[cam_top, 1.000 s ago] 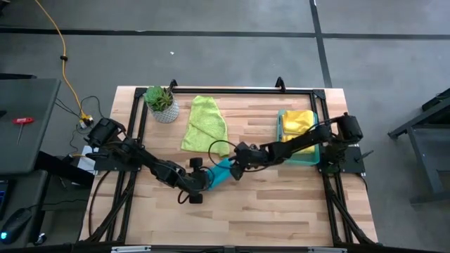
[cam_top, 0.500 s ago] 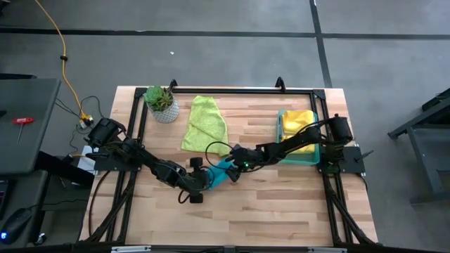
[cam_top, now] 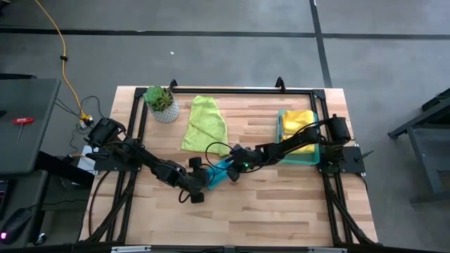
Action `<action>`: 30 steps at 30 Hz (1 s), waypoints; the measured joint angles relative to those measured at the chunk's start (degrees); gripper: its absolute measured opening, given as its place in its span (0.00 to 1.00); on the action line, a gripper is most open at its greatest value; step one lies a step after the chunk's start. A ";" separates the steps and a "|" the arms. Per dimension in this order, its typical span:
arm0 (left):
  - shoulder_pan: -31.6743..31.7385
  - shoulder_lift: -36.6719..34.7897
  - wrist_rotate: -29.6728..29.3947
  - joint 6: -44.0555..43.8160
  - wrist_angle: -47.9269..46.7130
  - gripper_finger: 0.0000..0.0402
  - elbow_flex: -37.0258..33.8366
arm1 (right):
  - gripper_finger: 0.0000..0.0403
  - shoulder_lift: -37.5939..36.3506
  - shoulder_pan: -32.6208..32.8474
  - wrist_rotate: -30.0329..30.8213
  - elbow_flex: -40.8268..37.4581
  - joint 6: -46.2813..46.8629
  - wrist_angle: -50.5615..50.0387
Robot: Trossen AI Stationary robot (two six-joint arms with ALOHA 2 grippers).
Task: Fold microfiber towels
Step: Put the blue microfiber cloth into the bin
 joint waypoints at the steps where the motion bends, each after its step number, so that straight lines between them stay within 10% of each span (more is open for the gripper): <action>1: 0.05 -0.51 0.03 0.32 -0.10 0.00 0.00 | 0.04 -0.03 0.00 0.00 0.02 0.12 -0.28; 8: -0.92 -10.54 -0.88 -0.41 -11.38 0.00 1.88 | 0.02 -5.41 1.96 3.94 -0.15 -1.12 -13.62; 18: -4.91 -26.58 -17.95 2.63 -13.67 0.00 1.95 | 0.01 -21.63 6.67 18.40 -0.25 12.69 -50.79; 30: -1.92 -25.70 -17.43 4.15 -13.11 0.00 1.97 | 0.00 -31.08 9.02 28.81 -0.20 31.38 -69.10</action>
